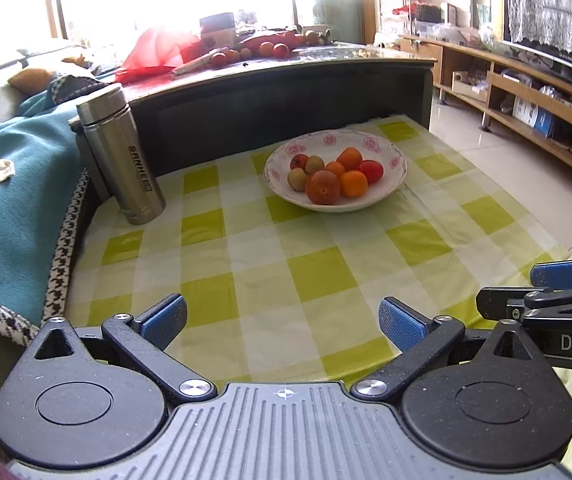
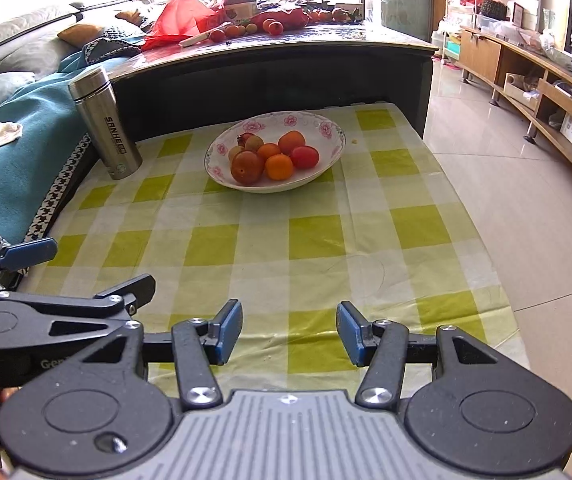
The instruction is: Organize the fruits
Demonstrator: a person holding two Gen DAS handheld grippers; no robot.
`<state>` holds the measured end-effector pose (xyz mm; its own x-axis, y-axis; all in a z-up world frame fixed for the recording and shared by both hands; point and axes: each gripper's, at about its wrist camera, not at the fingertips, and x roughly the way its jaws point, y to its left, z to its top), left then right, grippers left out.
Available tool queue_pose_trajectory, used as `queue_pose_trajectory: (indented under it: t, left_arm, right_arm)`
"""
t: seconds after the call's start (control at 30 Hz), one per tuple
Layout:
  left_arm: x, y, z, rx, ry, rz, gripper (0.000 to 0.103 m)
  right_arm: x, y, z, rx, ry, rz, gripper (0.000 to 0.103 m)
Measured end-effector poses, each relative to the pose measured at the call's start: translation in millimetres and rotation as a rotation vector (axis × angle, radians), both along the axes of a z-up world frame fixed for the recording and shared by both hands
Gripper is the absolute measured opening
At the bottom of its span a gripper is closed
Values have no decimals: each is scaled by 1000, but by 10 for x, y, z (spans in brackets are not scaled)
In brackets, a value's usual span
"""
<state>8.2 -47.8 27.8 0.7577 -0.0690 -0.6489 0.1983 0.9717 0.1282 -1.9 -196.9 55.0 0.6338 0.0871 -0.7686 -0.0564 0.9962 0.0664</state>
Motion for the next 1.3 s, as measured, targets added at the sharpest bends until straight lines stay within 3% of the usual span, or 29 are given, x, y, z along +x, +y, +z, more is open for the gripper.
queue_pose_trajectory:
  t: [1.3]
  left_arm:
    - [-233, 127, -47, -17, 77, 98, 103]
  right_arm:
    - [-134, 118, -62, -8, 25, 47, 56]
